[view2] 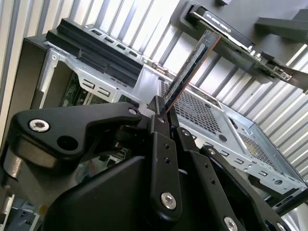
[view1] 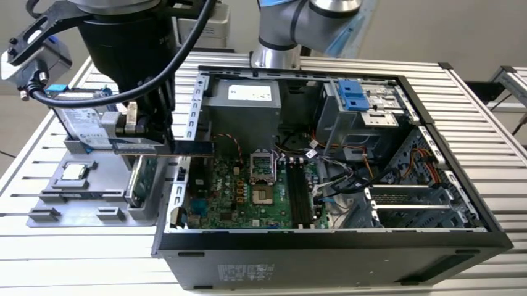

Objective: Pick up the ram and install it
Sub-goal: 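Pick up the ram and move it above insertion slot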

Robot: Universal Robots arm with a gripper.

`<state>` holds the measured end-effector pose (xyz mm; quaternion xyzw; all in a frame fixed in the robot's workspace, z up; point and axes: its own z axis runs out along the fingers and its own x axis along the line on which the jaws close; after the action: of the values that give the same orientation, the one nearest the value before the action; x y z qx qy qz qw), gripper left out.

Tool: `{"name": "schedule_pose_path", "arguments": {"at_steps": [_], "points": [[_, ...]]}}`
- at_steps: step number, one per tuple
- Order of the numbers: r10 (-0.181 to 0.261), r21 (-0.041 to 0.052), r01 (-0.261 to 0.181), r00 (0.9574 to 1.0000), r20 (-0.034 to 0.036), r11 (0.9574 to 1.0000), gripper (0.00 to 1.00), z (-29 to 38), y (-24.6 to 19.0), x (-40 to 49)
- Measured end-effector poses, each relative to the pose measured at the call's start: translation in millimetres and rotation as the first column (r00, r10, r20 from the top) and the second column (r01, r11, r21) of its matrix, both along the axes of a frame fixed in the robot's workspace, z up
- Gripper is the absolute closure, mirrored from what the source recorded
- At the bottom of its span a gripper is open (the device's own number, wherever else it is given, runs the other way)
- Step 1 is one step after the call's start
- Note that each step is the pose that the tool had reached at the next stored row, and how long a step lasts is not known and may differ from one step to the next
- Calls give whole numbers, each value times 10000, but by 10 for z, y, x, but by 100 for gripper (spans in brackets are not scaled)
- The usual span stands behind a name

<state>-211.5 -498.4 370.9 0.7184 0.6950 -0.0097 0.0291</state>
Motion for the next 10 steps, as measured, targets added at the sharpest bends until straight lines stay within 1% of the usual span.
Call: {"name": "schedule_pose_path", "arguments": {"at_steps": [3, 10], "points": [[1, 0, -1, 10000, 0, 10000, 100, 0, -1, 27], [2, -1, -2, 10000, 0, 10000, 100, 0, 0, 40]]}}
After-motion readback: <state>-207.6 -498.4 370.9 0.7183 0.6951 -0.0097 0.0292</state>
